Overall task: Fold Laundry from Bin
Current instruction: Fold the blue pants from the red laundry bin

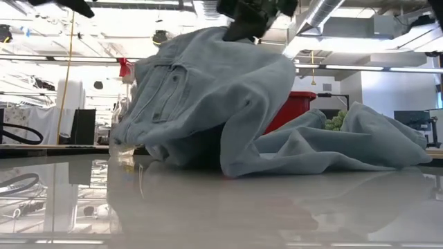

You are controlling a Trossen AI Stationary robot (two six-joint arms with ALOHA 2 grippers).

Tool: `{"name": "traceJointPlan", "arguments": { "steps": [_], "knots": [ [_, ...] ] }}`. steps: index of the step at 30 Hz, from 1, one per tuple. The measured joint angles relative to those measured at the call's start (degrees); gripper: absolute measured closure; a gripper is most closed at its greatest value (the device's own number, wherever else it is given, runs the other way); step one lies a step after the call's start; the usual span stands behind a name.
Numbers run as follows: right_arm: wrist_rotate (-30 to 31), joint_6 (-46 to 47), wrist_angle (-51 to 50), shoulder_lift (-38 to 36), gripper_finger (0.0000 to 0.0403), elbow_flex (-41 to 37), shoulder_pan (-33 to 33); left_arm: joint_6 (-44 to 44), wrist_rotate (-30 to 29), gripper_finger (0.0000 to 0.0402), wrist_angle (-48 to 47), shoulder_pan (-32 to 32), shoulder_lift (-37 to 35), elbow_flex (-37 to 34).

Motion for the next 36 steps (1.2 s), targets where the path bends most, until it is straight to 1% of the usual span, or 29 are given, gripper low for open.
{"name": "traceJointPlan", "arguments": {
  "steps": [4, 8, 10, 12, 14, 19, 23, 26, 32, 34, 36],
  "knots": [
    [0.32, 3.74, 8.0, -4.66, 0.0363, -8.39, -0.9, 3.05, 2.08, 0.0215, 20.72, 4.0, -8.0, -14.24],
    [0.32, 7.45, 14.26, -8.52, 0.0361, -14.87, -1.0, 1.99, 3.59, 0.0215, 43.0, 9.71, -14.59, -27.72],
    [0.35, 8.32, 15.97, -9.88, 0.0361, -16.9, -0.81, 1.95, 5.28, 0.0215, 52.76, 12.83, -16.66, -32.98],
    [0.38, 8.82, 16.14, -10.59, 0.036, -18.13, -0.31, 4.37, 8.01, 0.0215, 60.56, 15.65, -17.32, -36.33],
    [0.48, 8.85, 16.35, -11.03, 0.036, -18.64, 0.26, 6.64, 9.74, 0.0211, 63.47, 17.91, -17.42, -37.34],
    [0.57, 8.89, 16.18, -11.62, 0.0359, -18.83, 1.95, 13.02, 12.73, 0.0184, 63.42, 22.42, -15.98, -36.14],
    [2.95, 9.02, 16.77, -11.73, 0.0359, -18.83, 3.07, 14.86, 15.9, 0.0153, 63.79, 25.81, -14.41, -35.79],
    [3.16, 9.18, 16.98, -11.73, 0.0358, -18.83, 3.31, 15.92, 17.4, 0.0135, 64.2, 28.21, -13.27, -35.79],
    [3.16, 9.95, 17.07, -11.73, 0.0358, -18.83, 3.31, 17.77, 17.97, 0.0128, 64.8, 30.56, -12.76, -35.79],
    [3.17, 10.02, 17.09, -11.73, 0.0358, -18.83, 3.29, 19.12, 19.32, 0.013, 67.64, 30.65, -12.7, -35.79],
    [3.16, 10.01, 17.07, -11.73, 0.0358, -18.83, 3.16, 21.66, 22.29, 0.0134, 72.37, 30.6, -12.32, -35.76]
  ]
}}
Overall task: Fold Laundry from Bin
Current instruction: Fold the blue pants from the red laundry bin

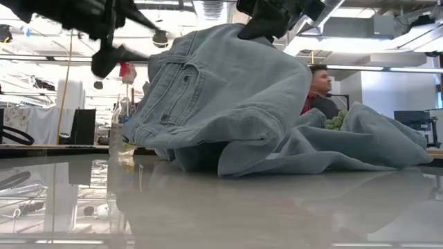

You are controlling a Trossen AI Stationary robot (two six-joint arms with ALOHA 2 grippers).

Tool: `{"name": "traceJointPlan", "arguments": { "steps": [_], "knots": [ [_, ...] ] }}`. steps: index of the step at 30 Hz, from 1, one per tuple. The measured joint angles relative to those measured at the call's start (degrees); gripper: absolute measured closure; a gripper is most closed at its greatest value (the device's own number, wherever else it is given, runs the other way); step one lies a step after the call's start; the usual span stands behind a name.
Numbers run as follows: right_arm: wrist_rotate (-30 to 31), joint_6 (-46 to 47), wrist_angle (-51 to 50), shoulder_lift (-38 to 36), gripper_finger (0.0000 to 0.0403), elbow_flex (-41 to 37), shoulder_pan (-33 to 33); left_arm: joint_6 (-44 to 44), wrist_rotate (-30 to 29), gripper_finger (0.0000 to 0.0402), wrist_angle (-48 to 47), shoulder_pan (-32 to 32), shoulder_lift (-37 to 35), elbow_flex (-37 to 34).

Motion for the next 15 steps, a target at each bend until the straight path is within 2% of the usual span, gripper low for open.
{"name": "traceJointPlan", "arguments": {
  "steps": [4, 10, 15],
  "knots": [
    [0.0, 0.0, 0.26, 0.0, 0.0358, 0.0, -0.27, 2.04, 1.42, 0.0144, 3.82, 0.23, 2.66, 0.05],
    [0.0, 0.0, 0.53, 0.0, 0.0358, 0.0, -0.25, -0.64, 4.86, 0.015, 7.03, 1.77, 8.76, 0.05],
    [-0.02, 0.0, 0.22, 0.0, 0.0357, 0.02, -0.16, 1.73, 5.52, 0.0151, 9.74, 1.79, 9.99, 0.05]
  ]
}}
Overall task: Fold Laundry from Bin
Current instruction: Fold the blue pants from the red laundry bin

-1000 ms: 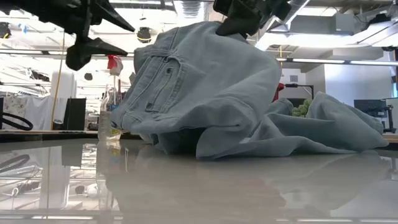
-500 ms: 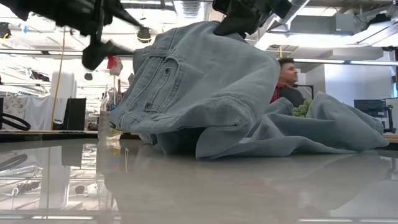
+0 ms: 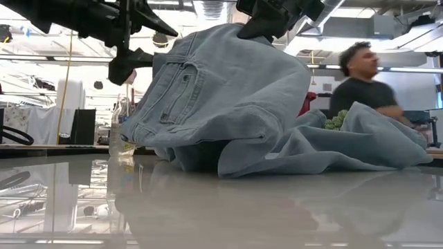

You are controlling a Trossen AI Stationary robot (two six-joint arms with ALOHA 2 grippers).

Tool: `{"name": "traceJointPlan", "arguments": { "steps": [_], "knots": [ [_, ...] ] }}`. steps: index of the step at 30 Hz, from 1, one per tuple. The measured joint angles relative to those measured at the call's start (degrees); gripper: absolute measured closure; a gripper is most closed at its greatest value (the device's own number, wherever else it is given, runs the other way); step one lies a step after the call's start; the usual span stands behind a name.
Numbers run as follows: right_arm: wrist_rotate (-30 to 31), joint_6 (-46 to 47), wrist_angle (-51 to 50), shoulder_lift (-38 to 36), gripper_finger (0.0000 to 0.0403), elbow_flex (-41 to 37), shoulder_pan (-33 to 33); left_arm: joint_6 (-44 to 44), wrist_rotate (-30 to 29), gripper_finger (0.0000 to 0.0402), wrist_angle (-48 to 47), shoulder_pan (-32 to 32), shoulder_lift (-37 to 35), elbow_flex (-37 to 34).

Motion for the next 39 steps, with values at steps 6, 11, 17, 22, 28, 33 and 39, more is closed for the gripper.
{"name": "traceJointPlan", "arguments": {
  "steps": [6, 11, 17, 22, 28, 33, 39],
  "knots": [
    [-0.02, -0.11, -0.2, 0.0, 0.0357, 0.0, 0.92, 3.56, 4.49, 0.0151, 7.08, 0.01, -0.04, -0.04],
    [0.02, -0.15, 0.88, 0.0, 0.0357, 0.0, 1.51, 2.44, 3.96, 0.0151, 4.18, 0.31, -0.04, -0.04],
    [0.15, -1.2, 3.44, 0.0, 0.0358, 0.0, 2.71, 0.88, 5.55, 0.0151, 3.33, 0.35, -0.02, -0.04],
    [1.18, -1.19, 6.12, 0.0, 0.0358, 0.0, 4.38, 0.34, 6.73, 0.0151, 7.03, 0.35, 2.28, -0.04],
    [4.46, -1.22, 6.0, 0.0, 0.0359, 0.0, 5.69, -0.21, 11.78, 0.0156, 10.24, 0.35, 7.6, 3.13],
    [4.44, -0.31, 5.43, 0.0, 0.0358, 0.09, 5.69, 0.45, 18.06, 0.0234, 7.86, 0.35, 8.53, 7.6],
    [4.44, 0.3, 5.04, -0.19, 0.0349, 0.09, 5.97, 1.24, 21.76, 0.0385, 0.97, 0.35, 8.37, 12.56]
  ]
}}
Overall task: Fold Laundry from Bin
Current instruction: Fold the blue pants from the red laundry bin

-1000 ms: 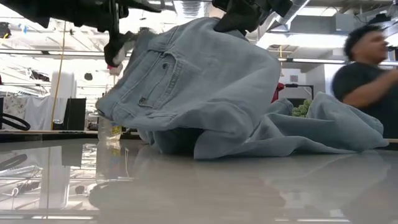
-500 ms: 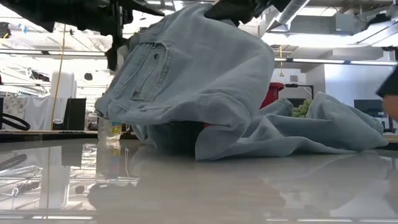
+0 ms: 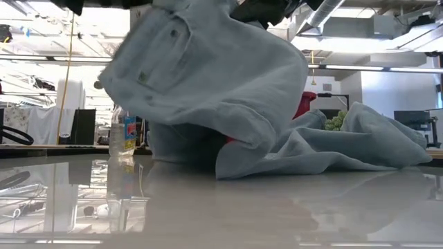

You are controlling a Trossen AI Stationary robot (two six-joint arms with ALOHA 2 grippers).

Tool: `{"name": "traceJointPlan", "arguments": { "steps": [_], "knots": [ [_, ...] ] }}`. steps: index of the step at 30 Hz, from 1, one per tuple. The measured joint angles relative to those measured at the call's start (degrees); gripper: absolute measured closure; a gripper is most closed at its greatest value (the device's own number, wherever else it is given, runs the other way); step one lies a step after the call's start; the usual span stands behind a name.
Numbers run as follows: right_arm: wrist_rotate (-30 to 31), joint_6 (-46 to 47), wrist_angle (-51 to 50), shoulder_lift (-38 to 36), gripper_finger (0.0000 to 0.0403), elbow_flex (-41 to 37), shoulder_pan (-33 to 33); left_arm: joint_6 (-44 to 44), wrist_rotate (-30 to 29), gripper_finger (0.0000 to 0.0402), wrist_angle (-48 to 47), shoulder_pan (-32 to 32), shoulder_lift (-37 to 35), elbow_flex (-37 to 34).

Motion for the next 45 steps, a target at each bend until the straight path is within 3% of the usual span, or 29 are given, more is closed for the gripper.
{"name": "traceJointPlan", "arguments": {
  "steps": [4, 8, 13, 17, 22, 28, 37, 41, 45],
  "knots": [
    [0.06, -0.23, -0.52, -1.48, 0.0315, 0.23, -0.04, 0.98, 1.1, 0.0396, -9.49, 0.0, -1.74, 5.27],
    [0.46, -0.41, -4.54, -3.66, 0.0252, 2.77, -0.76, 2.47, -0.16, 0.0398, -25.92, -0.07, -4.37, 13.78],
    [0.5, 0.06, -6.98, -5.59, 0.0156, 8.78, -1.56, 4.61, -7.32, 0.0399, -50.69, -0.44, -4.04, 26.65],
    [4.31, 3.74, -2.94, -4.62, 0.0109, 13.41, -0.73, 6.97, -9.96, 0.04, -52.85, -1.12, -2.04, 31.0],
    [6.05, 9.65, -0.15, 1.14, 0.0086, 16.33, -0.11, 9.37, -9.26, 0.0401, -51.37, -1.22, 1.04, 32.38],
    [6.44, 11.15, 0.6, 5.18, 0.0073, 19.21, 0.65, 10.75, -9.41, 0.0401, -50.08, -1.22, 1.92, 32.38],
    [14.31, 9.66, 0.87, 9.49, 0.0076, 18.99, 3.66, 10.89, -9.83, 0.0401, -51.13, -1.22, 1.68, 32.32],
    [16.5, 9.02, 0.89, 10.2, 0.0114, 18.88, 4.59, 10.43, -10.09, 0.0389, -51.74, -1.22, 1.73, 32.32],
    [16.44, 9.05, 1.58, 10.27, 0.0199, 19.01, 4.77, 10.7, -10.22, 0.0336, -50.27, -1.22, 1.7, 32.32]
  ]
}}
